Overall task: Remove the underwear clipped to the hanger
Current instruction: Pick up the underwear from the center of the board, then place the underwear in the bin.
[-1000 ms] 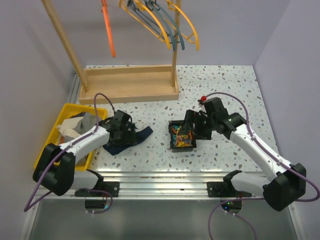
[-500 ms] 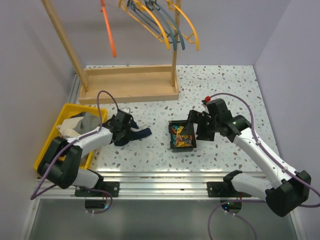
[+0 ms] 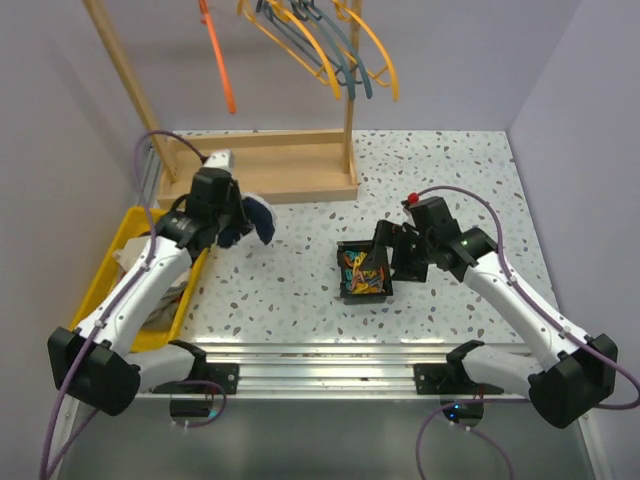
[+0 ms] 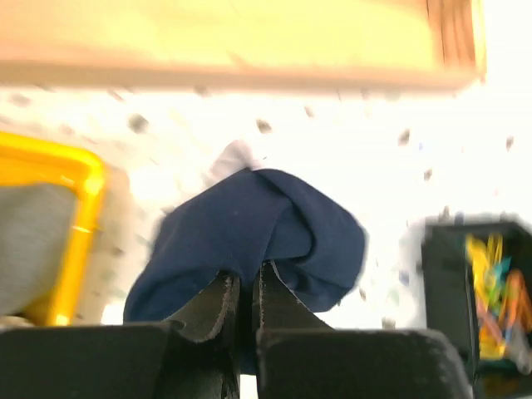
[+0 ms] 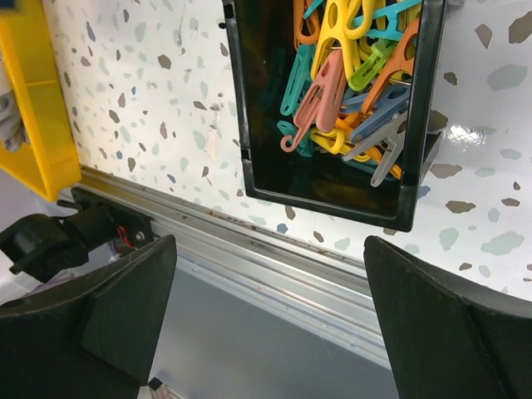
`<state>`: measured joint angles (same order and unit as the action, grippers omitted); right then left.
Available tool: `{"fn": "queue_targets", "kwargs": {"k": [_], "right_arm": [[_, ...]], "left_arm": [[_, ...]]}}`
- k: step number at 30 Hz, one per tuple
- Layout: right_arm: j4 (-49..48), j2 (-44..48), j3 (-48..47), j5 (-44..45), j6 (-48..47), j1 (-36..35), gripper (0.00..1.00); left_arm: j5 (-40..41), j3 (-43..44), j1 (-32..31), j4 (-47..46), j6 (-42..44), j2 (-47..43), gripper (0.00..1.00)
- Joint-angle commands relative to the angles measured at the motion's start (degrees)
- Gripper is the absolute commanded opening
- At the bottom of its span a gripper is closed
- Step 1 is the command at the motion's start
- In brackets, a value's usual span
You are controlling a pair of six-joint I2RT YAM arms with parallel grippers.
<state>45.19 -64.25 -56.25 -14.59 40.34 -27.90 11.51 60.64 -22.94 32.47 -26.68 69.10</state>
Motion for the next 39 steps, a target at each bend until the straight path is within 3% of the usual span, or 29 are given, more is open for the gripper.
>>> {"fn": "queue_targets", "kwargs": {"k": [1,11,18,25,26,28,29,31,39], "right_arm": [[-1.86,-1.40,-2.11,-1.84,-0.96,0.04,0.98],[-1.51,-7.55,-7.99,-5.80,-5.00,0.04,0.98],[-0.02,-12.30,-11.07,-8.26,-8.25,0.13,0.98],[0.69,-12.04,-12.04,-7.38,-9.75,0.13,0.98],[0.60,-11.78,-11.78,-7.30,-9.84,0.04,0.98],[-0.10,-11.17,-11.43,-7.38,-9.93,0.13,0.98],[-1.06,-10.55,-10.90,-7.47,-9.84,0.13,0.98],[-2.03,-9.76,-10.55,-7.64,-9.66,0.04,0.98],[-2.39,-7.65,-13.62,-6.86,-11.24,0.13,0.98]], "left_arm": [[1.94,4.48,9.47,6.99,3.20,-0.98,0.00],[10.03,5.72,34.69,14.11,2.86,-6.17,0.00],[5.12,-8.22,40.86,10.96,0.49,-4.16,0.00],[-5.26,-10.55,41.57,6.03,-1.54,3.76,0.00],[-6.31,-10.11,41.66,5.85,-1.36,4.02,0.07],[-8.60,-8.18,41.66,5.94,-1.27,3.24,0.36],[-8.96,-7.30,41.66,6.55,-1.27,2.10,0.66],[-9.74,-3.18,41.66,7.34,-0.66,0.87,1.00],[-19.93,12.20,41.48,11.56,-2.05,-3.18,1.00]]}}
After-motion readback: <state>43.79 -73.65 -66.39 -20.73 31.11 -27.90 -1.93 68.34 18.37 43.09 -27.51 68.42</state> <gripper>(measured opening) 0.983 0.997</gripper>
